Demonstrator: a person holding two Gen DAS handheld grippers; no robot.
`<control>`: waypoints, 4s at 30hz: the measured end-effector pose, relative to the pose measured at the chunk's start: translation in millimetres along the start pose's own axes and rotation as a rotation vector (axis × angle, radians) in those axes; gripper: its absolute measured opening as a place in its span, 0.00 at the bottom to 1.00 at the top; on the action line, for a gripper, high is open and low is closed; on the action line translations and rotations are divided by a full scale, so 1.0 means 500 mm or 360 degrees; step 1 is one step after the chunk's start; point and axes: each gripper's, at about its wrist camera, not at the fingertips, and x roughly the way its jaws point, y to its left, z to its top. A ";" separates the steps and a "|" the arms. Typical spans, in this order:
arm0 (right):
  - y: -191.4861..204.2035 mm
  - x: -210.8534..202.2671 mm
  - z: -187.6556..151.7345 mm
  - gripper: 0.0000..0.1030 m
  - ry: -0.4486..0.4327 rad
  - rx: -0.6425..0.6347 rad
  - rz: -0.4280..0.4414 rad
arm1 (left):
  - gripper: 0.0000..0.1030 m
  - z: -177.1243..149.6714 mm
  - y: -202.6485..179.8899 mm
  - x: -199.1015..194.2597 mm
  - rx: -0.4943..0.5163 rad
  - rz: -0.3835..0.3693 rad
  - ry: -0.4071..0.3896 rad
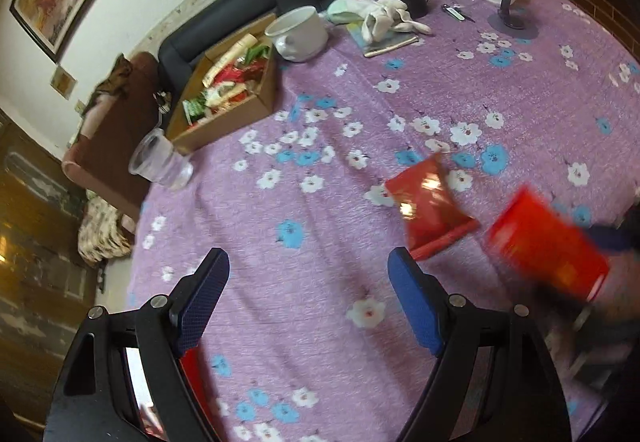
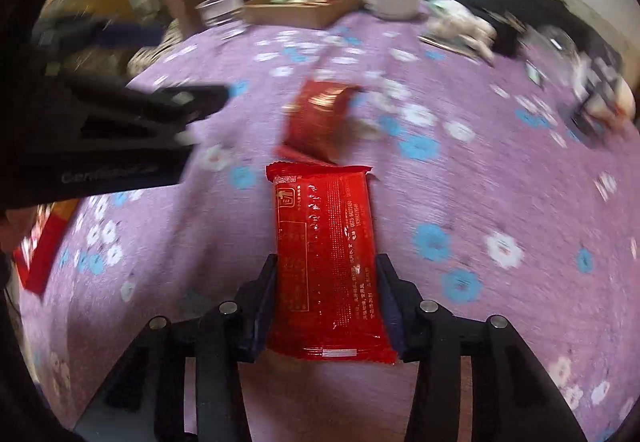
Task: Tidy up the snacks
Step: 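Grasp the large flat red packet with the right tool, then grasp the small red packet with gold characters using the left tool, then carry both red packets over the white box and release them with both tools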
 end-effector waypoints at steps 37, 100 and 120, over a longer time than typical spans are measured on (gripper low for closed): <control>-0.125 -0.012 0.006 0.54 0.0001 0.0349 -0.0245 | 0.80 0.052 -0.036 0.115 -0.0356 -0.0265 0.0155; 0.564 -0.081 0.070 0.45 -0.0208 0.0076 0.0929 | 0.37 -0.520 0.480 -0.172 -0.0788 0.0039 -0.0576; 0.643 -0.034 0.044 0.45 -0.0260 0.0054 0.0991 | 0.37 -0.564 0.533 -0.134 -0.0903 0.0098 -0.0493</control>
